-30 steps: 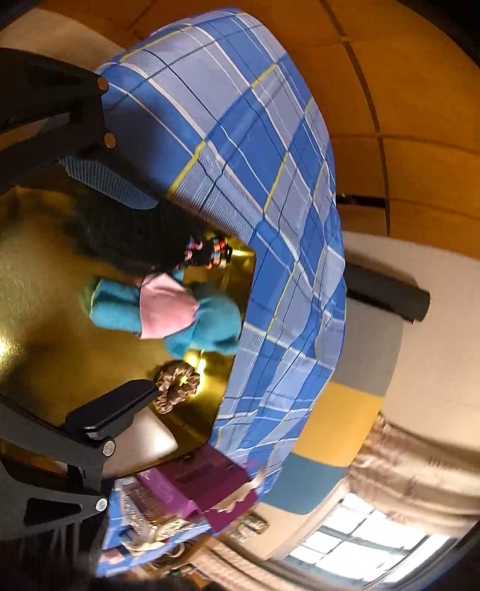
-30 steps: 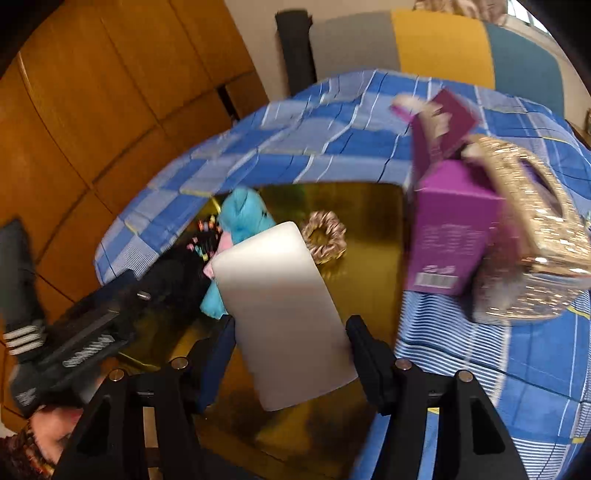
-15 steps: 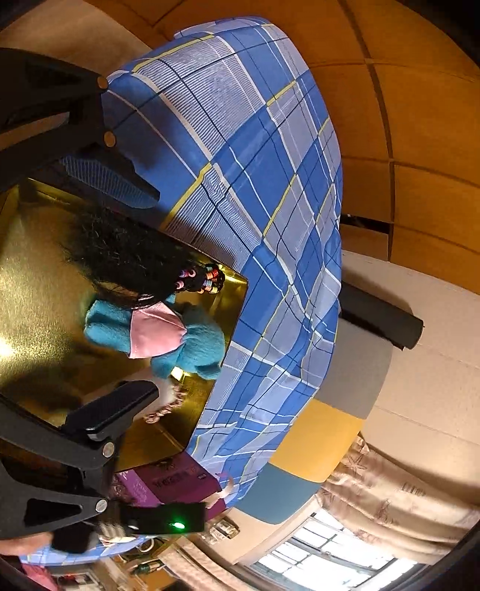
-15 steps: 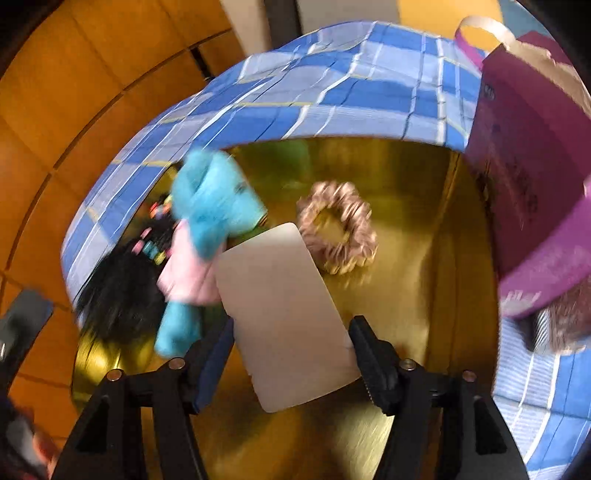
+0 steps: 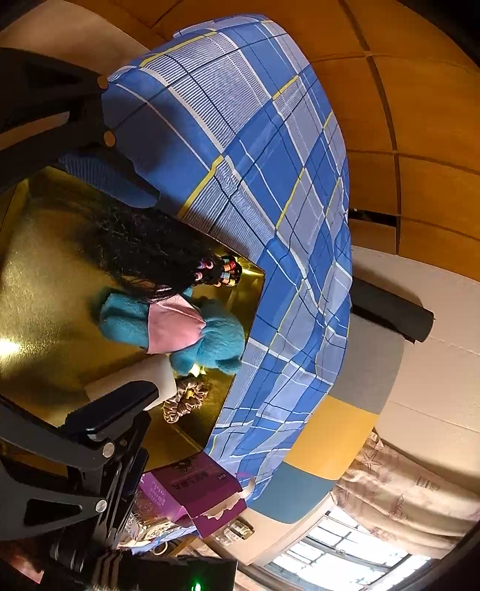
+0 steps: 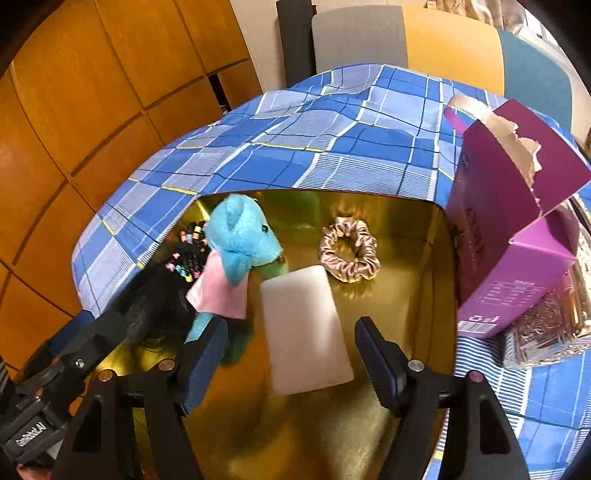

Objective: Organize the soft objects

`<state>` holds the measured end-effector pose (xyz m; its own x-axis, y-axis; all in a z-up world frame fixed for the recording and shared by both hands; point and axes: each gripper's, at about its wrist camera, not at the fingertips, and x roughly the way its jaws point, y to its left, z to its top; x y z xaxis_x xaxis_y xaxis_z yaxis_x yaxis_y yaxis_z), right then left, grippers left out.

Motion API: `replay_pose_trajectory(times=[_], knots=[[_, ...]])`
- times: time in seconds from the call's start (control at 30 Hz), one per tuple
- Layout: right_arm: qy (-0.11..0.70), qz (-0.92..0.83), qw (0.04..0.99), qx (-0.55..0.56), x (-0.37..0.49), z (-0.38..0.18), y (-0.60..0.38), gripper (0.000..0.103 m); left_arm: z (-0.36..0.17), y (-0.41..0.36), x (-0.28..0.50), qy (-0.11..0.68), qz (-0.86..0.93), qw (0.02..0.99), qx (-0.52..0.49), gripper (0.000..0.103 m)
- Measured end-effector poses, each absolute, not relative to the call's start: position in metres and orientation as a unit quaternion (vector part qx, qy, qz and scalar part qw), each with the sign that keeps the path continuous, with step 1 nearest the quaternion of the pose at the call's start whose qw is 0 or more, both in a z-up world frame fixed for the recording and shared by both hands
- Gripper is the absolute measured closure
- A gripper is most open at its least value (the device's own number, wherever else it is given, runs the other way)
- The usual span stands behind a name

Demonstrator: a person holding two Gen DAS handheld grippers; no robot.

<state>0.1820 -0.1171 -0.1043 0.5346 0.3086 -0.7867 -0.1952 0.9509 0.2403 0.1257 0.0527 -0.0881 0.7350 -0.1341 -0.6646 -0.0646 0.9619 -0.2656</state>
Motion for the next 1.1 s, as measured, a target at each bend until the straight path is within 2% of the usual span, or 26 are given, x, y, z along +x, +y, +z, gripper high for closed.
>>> replay_pose_trajectory(times=[0.5, 0.8, 1.1], knots=[[0.388, 0.134, 0.911, 0.042, 0.102, -0.051, -0.164, 0.031, -0.089, 0.026, 0.118, 0.373, -0.067, 0.917, -0.126, 0.007], [0.416, 0.049, 0.906, 0.063, 0.08, -0.067, -0.246, 0.031, -0.09, -0.022, 0.098, 0.383, -0.146, 0.908, -0.089, 0.004], [0.486, -0.047, 0.866, 0.106, 0.064, -0.111, -0.344, 0.031, -0.076, -0.1, 0.069, 0.366, -0.257, 0.894, -0.013, 0.001]])
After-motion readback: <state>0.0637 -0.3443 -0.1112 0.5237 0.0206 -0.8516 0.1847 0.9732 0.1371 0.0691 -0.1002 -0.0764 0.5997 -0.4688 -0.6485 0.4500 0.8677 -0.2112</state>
